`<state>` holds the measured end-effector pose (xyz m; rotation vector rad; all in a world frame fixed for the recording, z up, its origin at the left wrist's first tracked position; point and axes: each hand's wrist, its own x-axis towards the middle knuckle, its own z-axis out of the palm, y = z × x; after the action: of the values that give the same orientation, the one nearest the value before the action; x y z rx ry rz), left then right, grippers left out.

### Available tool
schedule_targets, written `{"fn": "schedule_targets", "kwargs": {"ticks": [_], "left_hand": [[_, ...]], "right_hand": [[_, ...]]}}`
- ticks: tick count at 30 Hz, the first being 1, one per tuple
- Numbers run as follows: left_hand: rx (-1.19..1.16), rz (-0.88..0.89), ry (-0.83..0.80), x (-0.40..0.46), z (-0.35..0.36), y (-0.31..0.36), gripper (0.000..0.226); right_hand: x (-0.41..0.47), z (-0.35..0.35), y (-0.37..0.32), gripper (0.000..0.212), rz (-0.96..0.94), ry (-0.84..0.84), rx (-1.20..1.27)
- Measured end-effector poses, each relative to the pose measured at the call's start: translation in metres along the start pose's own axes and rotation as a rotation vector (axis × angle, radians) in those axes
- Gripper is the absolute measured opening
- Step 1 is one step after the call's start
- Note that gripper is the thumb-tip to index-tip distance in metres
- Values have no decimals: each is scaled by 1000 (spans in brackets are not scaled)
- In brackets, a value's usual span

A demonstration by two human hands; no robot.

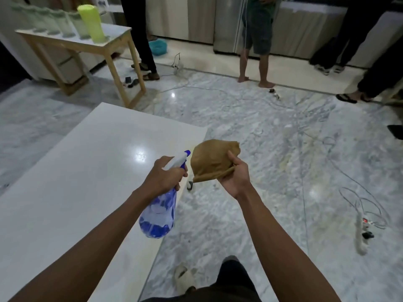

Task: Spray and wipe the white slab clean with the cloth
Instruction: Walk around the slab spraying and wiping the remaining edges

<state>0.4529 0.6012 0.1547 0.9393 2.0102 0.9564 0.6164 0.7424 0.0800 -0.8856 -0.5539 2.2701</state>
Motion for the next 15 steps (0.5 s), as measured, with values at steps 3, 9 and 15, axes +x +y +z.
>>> {"fn": "schedule_targets", "kwargs": {"ticks": [3,9,15], "left_hand": [[-21,-44,-4,36,1,10,28],[-72,-161,44,108,12,37,17],[-78,-291,129,191,20,61,25]], "right_hand": [[41,8,-19,44,32,-14,-34],[130,23,-68,43,104,-37,-85],[224,20,-105,42,185,-32,-155]]}}
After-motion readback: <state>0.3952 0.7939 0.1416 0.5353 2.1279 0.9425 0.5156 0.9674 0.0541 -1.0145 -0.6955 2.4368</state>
